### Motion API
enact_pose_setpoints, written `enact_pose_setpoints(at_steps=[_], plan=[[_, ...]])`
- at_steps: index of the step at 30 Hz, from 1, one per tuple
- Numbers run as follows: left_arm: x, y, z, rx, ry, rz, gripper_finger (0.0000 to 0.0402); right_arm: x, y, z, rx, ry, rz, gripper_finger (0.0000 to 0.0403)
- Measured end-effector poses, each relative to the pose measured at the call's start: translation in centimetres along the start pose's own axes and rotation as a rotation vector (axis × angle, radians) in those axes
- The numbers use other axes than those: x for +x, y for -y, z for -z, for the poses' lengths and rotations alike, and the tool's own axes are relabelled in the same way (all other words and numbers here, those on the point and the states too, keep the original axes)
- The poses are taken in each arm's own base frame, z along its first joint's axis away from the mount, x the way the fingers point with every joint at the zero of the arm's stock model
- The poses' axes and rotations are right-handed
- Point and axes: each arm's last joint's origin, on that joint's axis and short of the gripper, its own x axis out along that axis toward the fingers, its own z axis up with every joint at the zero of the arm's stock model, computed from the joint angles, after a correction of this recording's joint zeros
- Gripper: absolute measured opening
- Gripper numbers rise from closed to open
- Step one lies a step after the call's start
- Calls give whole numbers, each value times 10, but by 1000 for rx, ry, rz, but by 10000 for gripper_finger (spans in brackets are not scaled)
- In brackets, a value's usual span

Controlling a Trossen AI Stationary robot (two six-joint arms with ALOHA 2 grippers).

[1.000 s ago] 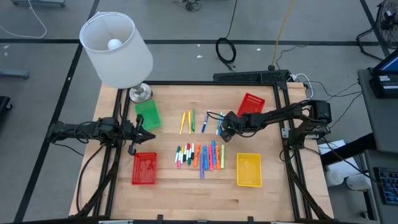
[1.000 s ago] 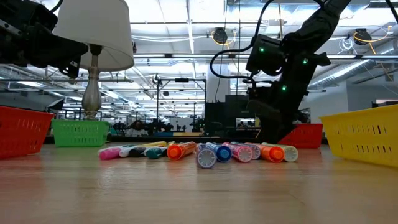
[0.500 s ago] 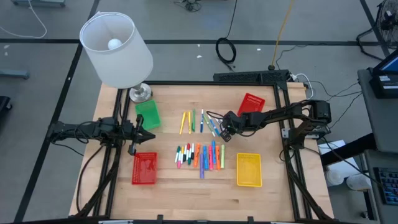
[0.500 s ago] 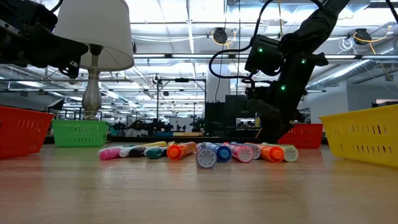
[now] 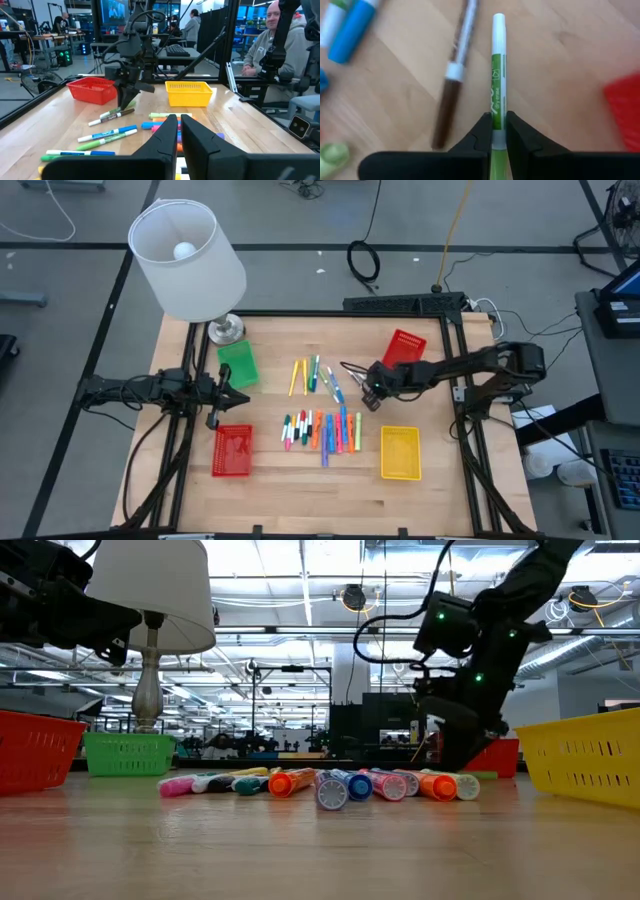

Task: Pick & Place Markers
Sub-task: Put the right green marker pen into the green basket

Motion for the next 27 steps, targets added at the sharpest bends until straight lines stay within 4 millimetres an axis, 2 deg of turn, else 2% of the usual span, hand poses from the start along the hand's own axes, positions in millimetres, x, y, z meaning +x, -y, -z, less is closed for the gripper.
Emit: enact_pose_setpoints(at_steps=[17, 27], plan=[[0, 0, 0, 0, 0, 0, 31, -39, 0, -15, 1, 184, -105, 23], [0, 0, -1, 0, 6, 0, 31, -68, -4, -32, -148, 420, -214, 24]])
